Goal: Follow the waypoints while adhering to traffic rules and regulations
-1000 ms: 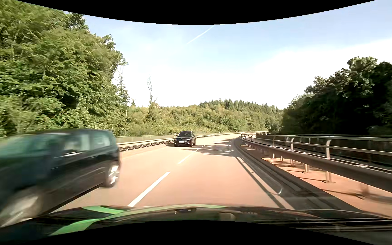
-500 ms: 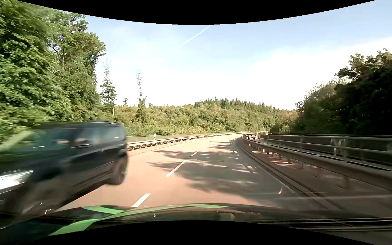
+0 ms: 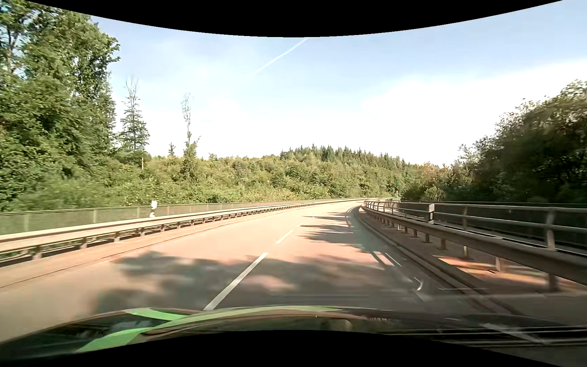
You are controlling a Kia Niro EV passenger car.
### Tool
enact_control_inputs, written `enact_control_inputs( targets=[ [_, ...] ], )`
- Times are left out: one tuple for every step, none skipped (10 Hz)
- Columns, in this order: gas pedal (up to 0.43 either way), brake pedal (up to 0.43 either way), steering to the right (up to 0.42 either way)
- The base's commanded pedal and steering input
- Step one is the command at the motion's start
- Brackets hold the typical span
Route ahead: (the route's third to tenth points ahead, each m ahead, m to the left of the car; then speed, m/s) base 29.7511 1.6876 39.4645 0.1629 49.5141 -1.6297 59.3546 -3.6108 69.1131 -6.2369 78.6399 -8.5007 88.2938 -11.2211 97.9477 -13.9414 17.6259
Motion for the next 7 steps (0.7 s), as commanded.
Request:
enact_control_inputs(
  targets=[
    [0.189, 0.0, 0.021],
    [0.189, 0.0, 0.021],
    [0.189, 0.0, 0.021],
    [0.189, 0.0, 0.021],
    [0.189, 0.0, 0.021],
    [0.189, 0.0, 0.021],
    [0.189, 0.0, 0.021]
  ],
)
